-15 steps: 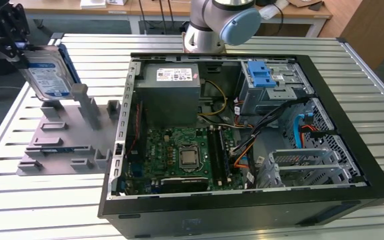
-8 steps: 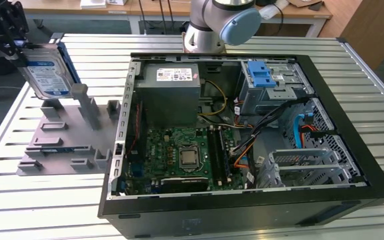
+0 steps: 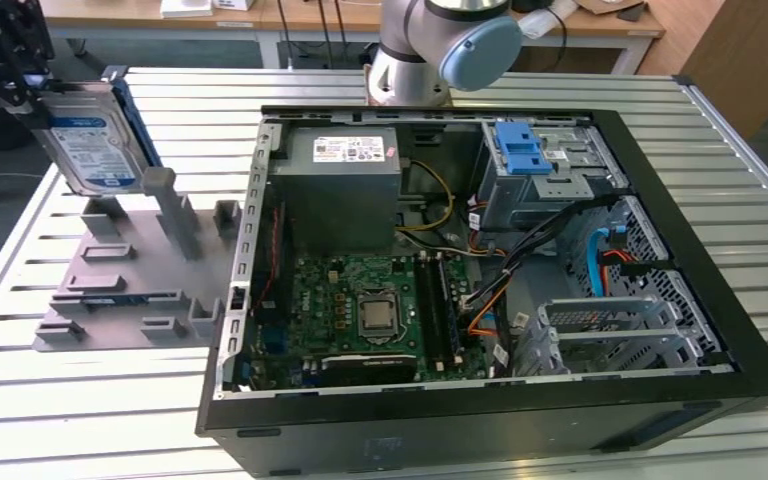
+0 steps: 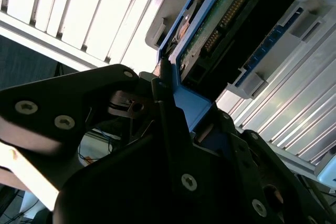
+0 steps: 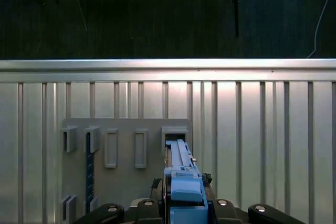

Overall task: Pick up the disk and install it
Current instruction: 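Pick up the disk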

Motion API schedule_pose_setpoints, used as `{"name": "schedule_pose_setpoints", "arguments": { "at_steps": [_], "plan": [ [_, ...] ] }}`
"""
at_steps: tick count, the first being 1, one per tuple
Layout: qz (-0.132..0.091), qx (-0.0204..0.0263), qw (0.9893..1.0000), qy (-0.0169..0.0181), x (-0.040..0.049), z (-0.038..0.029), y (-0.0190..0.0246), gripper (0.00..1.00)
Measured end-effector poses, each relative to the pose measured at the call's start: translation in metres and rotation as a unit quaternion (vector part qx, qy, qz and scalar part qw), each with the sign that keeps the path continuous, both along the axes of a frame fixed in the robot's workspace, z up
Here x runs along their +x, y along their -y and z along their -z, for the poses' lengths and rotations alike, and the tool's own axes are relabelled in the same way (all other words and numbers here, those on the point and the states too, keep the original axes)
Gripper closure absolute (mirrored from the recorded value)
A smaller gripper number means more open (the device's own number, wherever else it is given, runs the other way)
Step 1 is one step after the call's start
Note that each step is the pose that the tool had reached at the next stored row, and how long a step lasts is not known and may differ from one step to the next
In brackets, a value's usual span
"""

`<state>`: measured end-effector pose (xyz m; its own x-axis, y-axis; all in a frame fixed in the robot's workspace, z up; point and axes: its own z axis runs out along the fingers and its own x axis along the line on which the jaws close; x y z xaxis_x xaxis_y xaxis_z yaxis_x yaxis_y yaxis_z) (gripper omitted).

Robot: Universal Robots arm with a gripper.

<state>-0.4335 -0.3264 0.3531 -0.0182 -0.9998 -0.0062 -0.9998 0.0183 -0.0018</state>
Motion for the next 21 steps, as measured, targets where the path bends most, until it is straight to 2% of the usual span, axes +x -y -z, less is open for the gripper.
{"name": "schedule_pose_setpoints", "arguments": {
  "at_steps": [21],
  "plan": [
    [0.000,0.0000,1.0000,0.0000,0.0000,-0.0187,0.0000,0.63]
  ]
}}
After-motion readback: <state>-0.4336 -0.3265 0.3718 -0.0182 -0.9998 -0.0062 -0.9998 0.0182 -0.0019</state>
